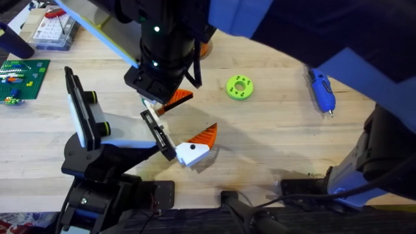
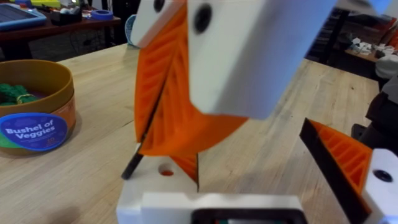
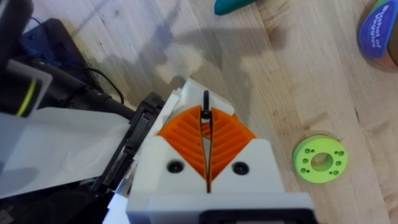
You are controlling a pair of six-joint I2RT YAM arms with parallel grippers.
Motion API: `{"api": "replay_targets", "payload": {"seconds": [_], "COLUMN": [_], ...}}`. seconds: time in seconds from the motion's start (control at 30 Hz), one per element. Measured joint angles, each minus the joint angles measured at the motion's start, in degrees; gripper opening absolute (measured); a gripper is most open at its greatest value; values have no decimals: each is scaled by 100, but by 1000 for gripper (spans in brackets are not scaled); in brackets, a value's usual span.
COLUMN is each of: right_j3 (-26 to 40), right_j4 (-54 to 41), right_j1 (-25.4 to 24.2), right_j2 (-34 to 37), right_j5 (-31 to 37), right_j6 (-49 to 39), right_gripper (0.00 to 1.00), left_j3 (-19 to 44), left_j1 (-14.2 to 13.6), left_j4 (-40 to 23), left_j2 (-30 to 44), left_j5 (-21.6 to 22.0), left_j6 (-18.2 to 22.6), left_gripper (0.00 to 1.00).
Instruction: Pick up the gripper from the table and insert it into the empty holder that is missing its gripper. Then pick up a screw, insert it into the mounting hole, and use the screwdriver to tighten it. Finally, clean up the table by picking up the vegetable and placing it into the bucket.
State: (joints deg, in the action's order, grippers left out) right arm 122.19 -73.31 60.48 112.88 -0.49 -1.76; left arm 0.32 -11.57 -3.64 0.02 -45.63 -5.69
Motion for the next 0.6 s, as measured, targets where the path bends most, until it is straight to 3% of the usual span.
{"api": "replay_targets", "payload": {"seconds": [0.6], "right_j3": [328], "right_j4": [-358], "right_j1": [-202], "right_j2": [-77], "right_j5": [0], "right_j6": [0], "right_gripper": [8], "left_j3": [0], "left_j1": [0], "left_j4": [-4], "left_j2": [0], "left_j5": [2], "left_j6": [-2], "left_gripper": [988]}}
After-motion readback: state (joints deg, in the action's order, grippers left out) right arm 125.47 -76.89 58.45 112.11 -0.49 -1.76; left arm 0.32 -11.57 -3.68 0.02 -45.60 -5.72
